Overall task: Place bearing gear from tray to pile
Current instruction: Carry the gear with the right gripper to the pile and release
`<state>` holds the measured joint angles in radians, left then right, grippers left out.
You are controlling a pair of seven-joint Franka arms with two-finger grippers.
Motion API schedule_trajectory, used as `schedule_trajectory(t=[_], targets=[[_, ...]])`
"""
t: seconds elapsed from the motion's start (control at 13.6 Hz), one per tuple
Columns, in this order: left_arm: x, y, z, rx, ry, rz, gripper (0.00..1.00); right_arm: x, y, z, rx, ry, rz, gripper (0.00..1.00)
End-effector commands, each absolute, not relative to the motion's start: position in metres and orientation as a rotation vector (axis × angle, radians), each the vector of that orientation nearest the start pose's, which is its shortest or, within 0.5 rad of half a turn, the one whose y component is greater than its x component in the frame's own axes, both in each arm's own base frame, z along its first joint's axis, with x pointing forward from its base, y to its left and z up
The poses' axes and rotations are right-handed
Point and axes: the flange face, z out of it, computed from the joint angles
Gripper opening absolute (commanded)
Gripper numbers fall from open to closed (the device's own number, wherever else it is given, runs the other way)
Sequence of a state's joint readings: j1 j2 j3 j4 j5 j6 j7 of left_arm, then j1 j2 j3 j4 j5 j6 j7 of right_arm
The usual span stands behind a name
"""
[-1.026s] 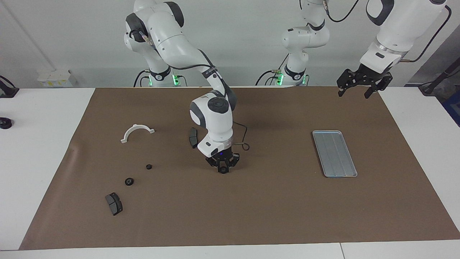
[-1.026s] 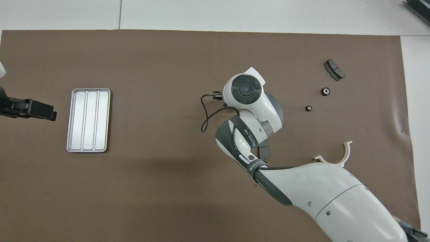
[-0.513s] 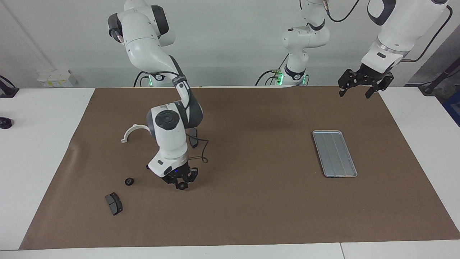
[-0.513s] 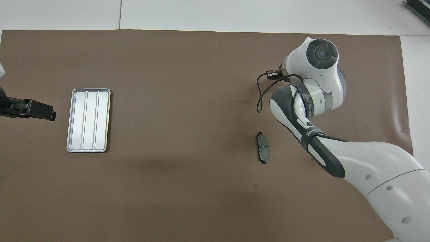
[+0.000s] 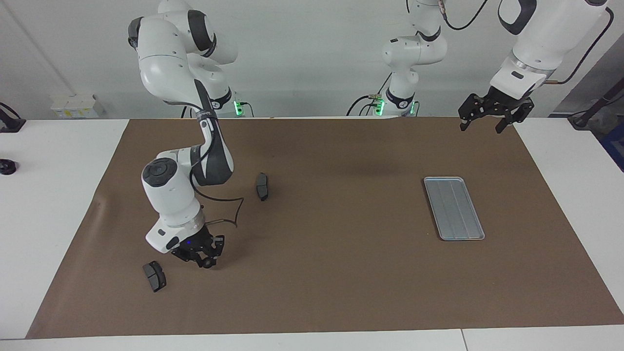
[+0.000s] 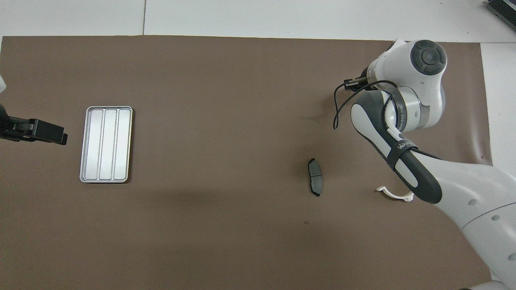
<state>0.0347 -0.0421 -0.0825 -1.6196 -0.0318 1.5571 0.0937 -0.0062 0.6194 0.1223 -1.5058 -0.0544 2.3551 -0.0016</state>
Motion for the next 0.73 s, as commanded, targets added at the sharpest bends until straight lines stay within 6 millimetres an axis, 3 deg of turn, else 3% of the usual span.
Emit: schedule_trajectory(t=[0.0,0.15,0.22,0.37,0.44,0.51,0.66], targets=[[0.535,-0.027,0.624,-3.151,0.218,0.043,1.00,0.731,0.067,0.328,-3.037,-0.186,-0.411,0.02],[0.535,-0.027,0.624,-3.151,0.218,0.043,1.00,0.732,0.066,0.326,-3.036,-0.183,-0.423,0.02],[0.535,-0.027,0.624,-3.151,0.218,0.043,1.00,0.732,0.063,0.325,-3.038,-0.180,-0.421,0.10],[0.535,-0.027,0.624,-3.151,0.218,0.043,1.00,0.732,0.062,0.325,-3.039,-0.177,-0.422,0.47],[0.535,-0.027,0.624,-3.151,0.218,0.043,1.00,0.732,0.063,0.324,-3.038,-0.176,-0.419,0.72],[0.535,-0.027,0.624,-3.151,0.218,0.043,1.00,0.732,0.065,0.323,-3.039,-0.180,-0.414,0.78],[0.535,-0.027,0.624,-3.151,0.218,0.043,1.00,0.734,0.069,0.334,-3.041,-0.184,-0.397,0.79]])
